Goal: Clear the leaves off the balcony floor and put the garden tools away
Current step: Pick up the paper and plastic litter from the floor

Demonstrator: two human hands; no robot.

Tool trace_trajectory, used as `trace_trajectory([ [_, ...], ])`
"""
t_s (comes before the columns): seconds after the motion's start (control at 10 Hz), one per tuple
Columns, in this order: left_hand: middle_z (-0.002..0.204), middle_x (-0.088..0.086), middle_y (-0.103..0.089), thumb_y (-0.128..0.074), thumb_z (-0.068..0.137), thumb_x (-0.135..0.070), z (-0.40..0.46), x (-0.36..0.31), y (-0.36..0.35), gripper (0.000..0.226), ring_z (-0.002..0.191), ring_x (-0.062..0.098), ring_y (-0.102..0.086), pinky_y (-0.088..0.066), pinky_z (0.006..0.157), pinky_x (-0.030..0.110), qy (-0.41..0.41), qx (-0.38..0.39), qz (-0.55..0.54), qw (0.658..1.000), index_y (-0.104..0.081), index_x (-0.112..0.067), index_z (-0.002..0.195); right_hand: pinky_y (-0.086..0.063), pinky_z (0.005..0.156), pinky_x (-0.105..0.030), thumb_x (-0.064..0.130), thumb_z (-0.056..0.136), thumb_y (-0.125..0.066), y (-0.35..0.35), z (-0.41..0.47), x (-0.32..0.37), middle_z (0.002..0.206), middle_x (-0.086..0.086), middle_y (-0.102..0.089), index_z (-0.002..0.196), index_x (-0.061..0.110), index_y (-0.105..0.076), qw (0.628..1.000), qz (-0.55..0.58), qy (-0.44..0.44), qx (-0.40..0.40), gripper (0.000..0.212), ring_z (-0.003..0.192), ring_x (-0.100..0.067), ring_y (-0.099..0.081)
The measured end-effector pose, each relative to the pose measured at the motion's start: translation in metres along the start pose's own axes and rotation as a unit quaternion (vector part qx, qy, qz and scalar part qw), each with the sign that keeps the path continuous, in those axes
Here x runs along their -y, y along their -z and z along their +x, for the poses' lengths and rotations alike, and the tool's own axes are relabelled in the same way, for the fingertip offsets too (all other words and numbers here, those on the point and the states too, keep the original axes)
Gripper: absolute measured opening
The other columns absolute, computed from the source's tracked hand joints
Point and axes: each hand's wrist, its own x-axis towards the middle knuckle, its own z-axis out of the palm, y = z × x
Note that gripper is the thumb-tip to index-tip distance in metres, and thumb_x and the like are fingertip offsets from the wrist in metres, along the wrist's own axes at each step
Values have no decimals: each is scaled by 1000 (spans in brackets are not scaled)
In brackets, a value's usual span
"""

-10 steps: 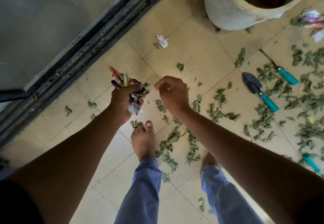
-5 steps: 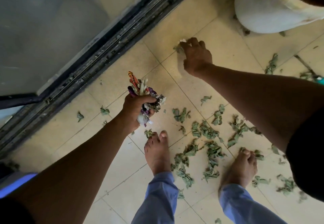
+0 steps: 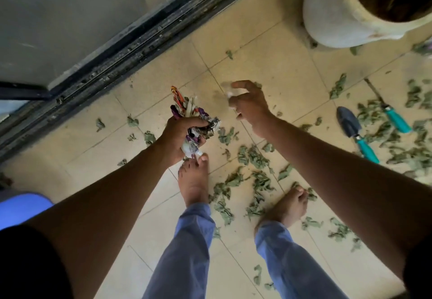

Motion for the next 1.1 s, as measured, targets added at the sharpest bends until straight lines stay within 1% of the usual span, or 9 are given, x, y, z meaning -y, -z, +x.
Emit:
trace_trajectory([
  [0.1, 100, -57, -50, -47, 106, -42, -25, -20, 8, 18, 86, -34, -49, -34, 64, -9, 11, 55, -119, 991, -52, -48, 122, -48, 58, -19, 1, 90, -59, -5, -59, 22, 90, 7, -68, 116, 20, -74, 996, 15, 45, 72, 36, 69, 1, -60],
  [0.2, 85, -8, -69, -70, 86, -9, -85, -88, -20, 16, 72, 6, -65, -50, 59, 20, -31, 42, -215, 975, -71, -24, 92, -50, 65, -18, 6, 88, -57, -17, -108, 29, 96, 0, -76, 107, 13, -77, 992, 36, 73, 95, 28, 83, -7, -70],
  [0.3, 76, 6, -66, -63, 87, -2, -148, -132, -29, 9, 65, 17, -68, -54, 56, 24, -46, 105, -289, 950, -61, -10, 90, -53, 71, -20, 15, 74, -57, -31, -144, 38, 88, -3, -77, 97, 8, -77, 988, 112, 73, 72, 31, 80, -8, -70],
  [0.5, 100, 13, -63, -63, 89, -7, -212, -122, -36, 21, 91, 25, -68, -56, 81, 34, -148, 105, -406, 896, -61, -8, 110, -57, 92, -44, 28, 77, -67, -55, -182, 55, 95, -1, -78, 87, 29, -79, 987, 119, 77, 74, 16, 99, -25, -73],
  [0.6, 103, 10, -63, -57, 99, -21, -235, -114, -29, 17, 96, 24, -66, -54, 88, 35, -181, 95, -464, 862, -65, -10, 109, -57, 97, -45, 17, 91, -68, -70, -199, 65, 106, -12, -77, 95, 21, -79, 981, 129, 86, 118, 12, 106, -30, -72],
  [0.8, 125, 14, -69, -42, 102, -62, -280, -81, 18, 58, 121, 35, -64, -50, 101, 55, -200, -29, -540, 817, -70, -15, 123, -60, 90, -37, 20, 87, -78, -102, -244, 72, 109, -10, -77, 114, 13, -74, 965, 38, 92, 241, 28, 106, -26, -73],
  [0.9, 121, 16, -70, -50, 101, -52, -303, -56, 44, 48, 116, 35, -67, -54, 99, 52, -212, -87, -558, 798, -70, -13, 120, -61, 81, -33, 17, 85, -82, -136, -267, 64, 111, -14, -76, 121, 16, -70, 950, -11, 84, 301, 38, 103, -29, -74],
  [1.0, 114, 17, -70, -54, 101, -43, -320, -24, 75, 40, 109, 34, -68, -56, 95, 44, -219, -118, -595, 764, -71, -9, 114, -60, 89, -39, 12, 81, -84, -183, -284, 47, 111, -11, -76, 120, 19, -69, 935, -67, 89, 338, 42, 102, -29, -74],
  [1.1, 127, 24, -60, -53, 102, -43, -335, 16, 108, 54, 121, 39, -57, -40, 116, 50, -241, -112, -639, 722, -62, -1, 133, -55, 85, -35, 2, 81, -75, -233, -299, 27, 105, -11, -77, 112, 19, -74, 926, -76, 79, 362, 35, 95, -25, -72],
])
